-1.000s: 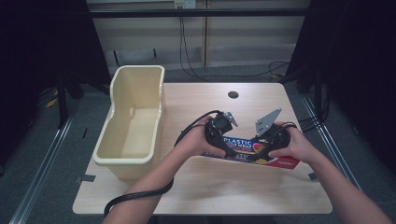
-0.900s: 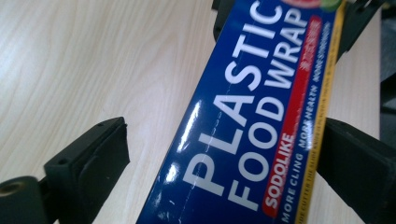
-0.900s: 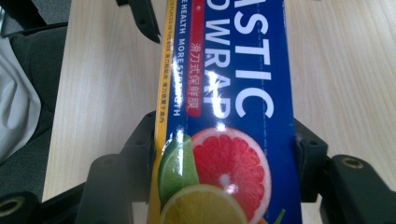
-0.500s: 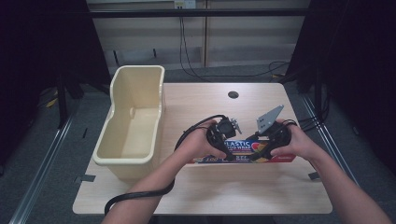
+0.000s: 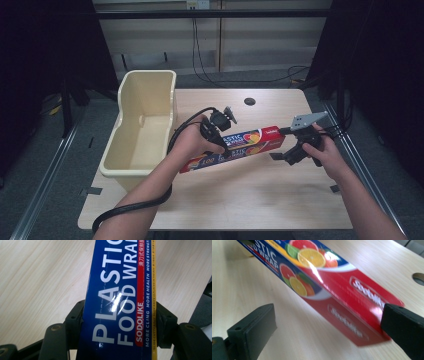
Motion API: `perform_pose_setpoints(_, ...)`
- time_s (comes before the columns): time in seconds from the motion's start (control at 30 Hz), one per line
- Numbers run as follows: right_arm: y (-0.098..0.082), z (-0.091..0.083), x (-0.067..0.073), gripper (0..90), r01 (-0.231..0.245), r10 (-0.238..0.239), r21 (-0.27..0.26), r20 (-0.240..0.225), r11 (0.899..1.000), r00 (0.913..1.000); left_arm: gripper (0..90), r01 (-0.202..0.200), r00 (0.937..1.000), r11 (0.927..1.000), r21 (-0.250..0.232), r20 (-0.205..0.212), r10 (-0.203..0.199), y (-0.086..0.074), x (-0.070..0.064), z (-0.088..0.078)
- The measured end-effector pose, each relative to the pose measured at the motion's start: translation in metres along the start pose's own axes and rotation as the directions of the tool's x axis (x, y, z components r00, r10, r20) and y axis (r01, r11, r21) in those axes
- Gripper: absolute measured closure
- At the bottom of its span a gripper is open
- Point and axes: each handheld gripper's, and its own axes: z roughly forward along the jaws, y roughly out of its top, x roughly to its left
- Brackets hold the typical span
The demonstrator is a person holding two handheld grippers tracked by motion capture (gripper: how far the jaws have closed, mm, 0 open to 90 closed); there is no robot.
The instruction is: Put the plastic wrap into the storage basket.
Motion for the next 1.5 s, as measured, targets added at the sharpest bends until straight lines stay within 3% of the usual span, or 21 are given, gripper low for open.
perform_pose_setpoints(0.23, -0.012, 0.002, 0.006, 1.4, 0.002, -0.003, 0.019, 0.044, 1.0, 0.999, 39.4, 0.042, 0.999, 0.9989, -0.018, -0.016, -0.043, -0.002, 0.004, -0.018)
perform_pose_setpoints(0.37, -0.018, 0.007, 0.008, 1.7, -0.006, 0.005, 0.033, 0.031, 0.999, 0.9995, 39.4, 0.048, 0.9983, 0.9986, -0.023, -0.033, -0.049, -0.002, 0.004, -0.025)
perform_pose_setpoints(0.47, -0.02, 0.011, 0.011, 1.7, -0.01, 0.009, 0.04, 0.03, 0.999, 0.9995, 39.4, 0.077, 0.9965, 0.9965, -0.034, -0.028, -0.078, -0.004, 0.007, -0.033)
perform_pose_setpoints(0.57, -0.022, 0.015, 0.012, 1.8, 0.002, -0.005, 0.055, 0.047, 0.999, 0.9989, 39.4, 0.083, 0.9959, 0.9961, -0.031, -0.035, -0.084, -0.006, 0.009, -0.037)
perform_pose_setpoints(0.9, -0.03, 0.03, 0.022, 2.0, 0.005, -0.01, 0.099, 0.055, 0.995, 0.9984, 39.6, 0.155, 0.9856, 0.9866, -0.052, -0.062, -0.158, -0.014, 0.014, -0.062)
perform_pose_setpoints(1.17, -0.031, 0.035, 0.025, 2.1, 0.005, -0.01, 0.104, 0.05, 0.995, 0.9987, 39.8, 0.177, 0.9815, 0.9836, -0.034, -0.068, -0.179, -0.018, 0.018, -0.074)
perform_pose_setpoints(1.33, -0.032, 0.038, 0.027, 2.1, 0.007, -0.013, 0.116, 0.052, 0.993, 0.9986, 39.8, 0.199, 0.9766, 0.9792, -0.039, -0.075, -0.201, -0.025, 0.021, -0.082)
perform_pose_setpoints(1.4, -0.032, 0.038, 0.027, 2.1, 0.004, -0.01, 0.114, 0.051, 0.993, 0.9986, 39.9, 0.249, 0.9644, 0.9667, -0.058, -0.076, -0.253, -0.03, 0.021, -0.088)
perform_pose_setpoints(1.43, -0.032, 0.038, 0.027, 2.1, 0.003, -0.01, 0.113, 0.058, 0.994, 0.9982, 39.8, 0.249, 0.9644, 0.9667, -0.058, -0.076, -0.253, -0.03, 0.021, -0.088)
perform_pose_setpoints(1.5, -0.031, 0.038, 0.027, 2.1, 0.001, -0.009, 0.113, 0.062, 0.994, 0.998, 39.9, 0.271, 0.9567, 0.9606, -0.062, -0.094, -0.276, -0.035, 0.021, -0.094)
